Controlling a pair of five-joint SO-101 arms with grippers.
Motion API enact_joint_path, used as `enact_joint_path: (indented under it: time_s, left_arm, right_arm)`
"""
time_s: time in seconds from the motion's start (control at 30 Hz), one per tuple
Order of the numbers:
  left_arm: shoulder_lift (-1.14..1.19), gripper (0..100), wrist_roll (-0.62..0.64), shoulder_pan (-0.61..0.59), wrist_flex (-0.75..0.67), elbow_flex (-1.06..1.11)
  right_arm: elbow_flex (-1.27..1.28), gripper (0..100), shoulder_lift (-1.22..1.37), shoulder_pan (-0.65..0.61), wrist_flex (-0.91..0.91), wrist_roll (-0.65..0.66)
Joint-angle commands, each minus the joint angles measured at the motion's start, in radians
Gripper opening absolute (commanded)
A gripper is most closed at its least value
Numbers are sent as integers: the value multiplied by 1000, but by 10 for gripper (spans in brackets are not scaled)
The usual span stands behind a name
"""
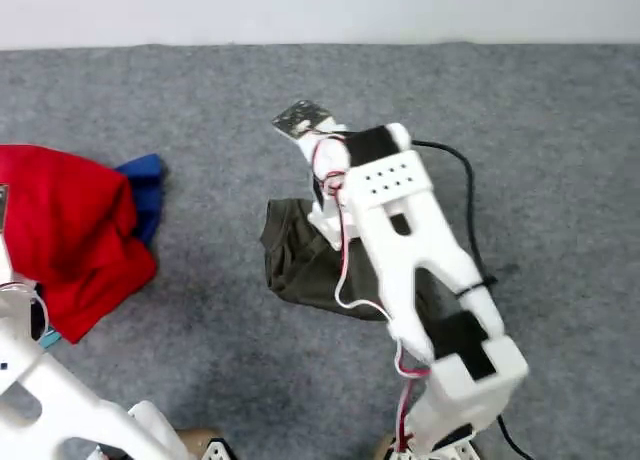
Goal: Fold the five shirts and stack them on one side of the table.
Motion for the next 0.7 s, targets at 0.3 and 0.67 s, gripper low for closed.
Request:
enact_joint_path:
  time_s: [0.3, 0.67]
  left_arm:
    - [-25, 16, -5, -2, 20, -2]
    - [-26, 16, -5, 0, 17, 71]
  right_arm:
    - [-427, 32, 335, -93, 31, -17]
    - [-674, 307, 395, -140, 180, -14]
